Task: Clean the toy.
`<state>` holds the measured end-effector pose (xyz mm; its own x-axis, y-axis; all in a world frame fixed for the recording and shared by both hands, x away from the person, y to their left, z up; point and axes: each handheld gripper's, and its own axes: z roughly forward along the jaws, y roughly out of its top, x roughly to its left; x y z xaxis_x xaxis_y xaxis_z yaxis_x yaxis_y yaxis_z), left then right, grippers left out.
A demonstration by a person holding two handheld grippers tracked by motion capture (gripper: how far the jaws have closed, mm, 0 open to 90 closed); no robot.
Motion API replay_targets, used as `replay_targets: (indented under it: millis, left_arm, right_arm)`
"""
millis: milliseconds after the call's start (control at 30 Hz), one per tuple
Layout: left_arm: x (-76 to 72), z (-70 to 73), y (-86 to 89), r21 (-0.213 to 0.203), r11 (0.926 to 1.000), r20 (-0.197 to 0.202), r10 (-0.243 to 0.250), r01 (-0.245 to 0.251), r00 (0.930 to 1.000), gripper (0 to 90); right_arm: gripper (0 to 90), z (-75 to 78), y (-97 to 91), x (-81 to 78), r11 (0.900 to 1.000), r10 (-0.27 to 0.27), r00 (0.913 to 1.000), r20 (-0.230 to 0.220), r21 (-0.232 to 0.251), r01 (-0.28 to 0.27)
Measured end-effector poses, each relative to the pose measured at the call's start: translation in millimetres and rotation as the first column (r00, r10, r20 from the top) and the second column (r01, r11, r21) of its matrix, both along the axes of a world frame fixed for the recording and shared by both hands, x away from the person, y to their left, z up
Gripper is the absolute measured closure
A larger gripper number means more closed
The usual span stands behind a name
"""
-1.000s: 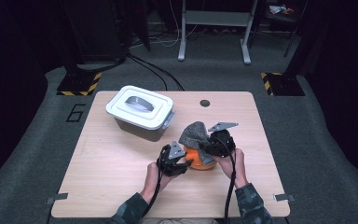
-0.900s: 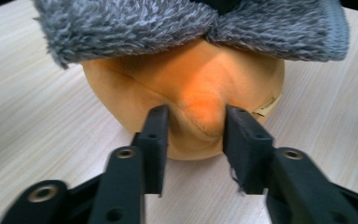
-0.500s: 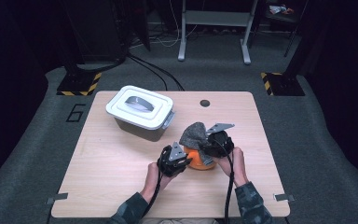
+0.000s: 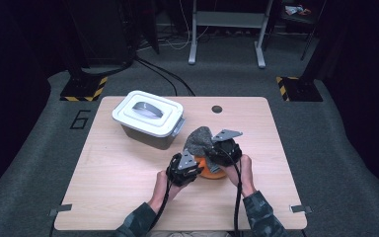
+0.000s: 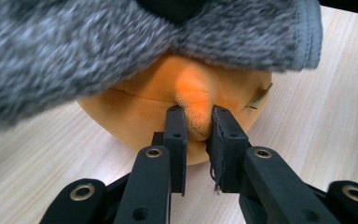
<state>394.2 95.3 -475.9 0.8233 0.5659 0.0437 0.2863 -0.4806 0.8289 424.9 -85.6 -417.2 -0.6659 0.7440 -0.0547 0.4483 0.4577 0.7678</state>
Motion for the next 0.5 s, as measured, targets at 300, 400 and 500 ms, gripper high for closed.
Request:
replay_targets:
  millis: [300,400,500]
  left_arm:
    - [0.6,-1.6,0.3,-0.004,0.9999,-0.016,0.016,-0.016,0.9997,77.9]
    - [0.2,-1.9,-0.6,-0.010,0.9997,-0.025,0.024,-0.024,0.9994,78.2]
    - [0.2,-2.2,-1.1,-0.012,0.9995,-0.029,0.029,-0.029,0.9992,78.3]
  right_arm:
    - [68.5,-9.9,3.8,0.7,0.9996,0.004,1.0000,0.005,-0.027,-0.004]
    - [68.5,-9.2,1.0,-0.5,0.9992,0.008,0.9999,0.008,-0.039,-0.007]
    - [68.5,-8.4,0.2,-1.6,0.9993,-0.004,0.9998,0.017,-0.037,0.004]
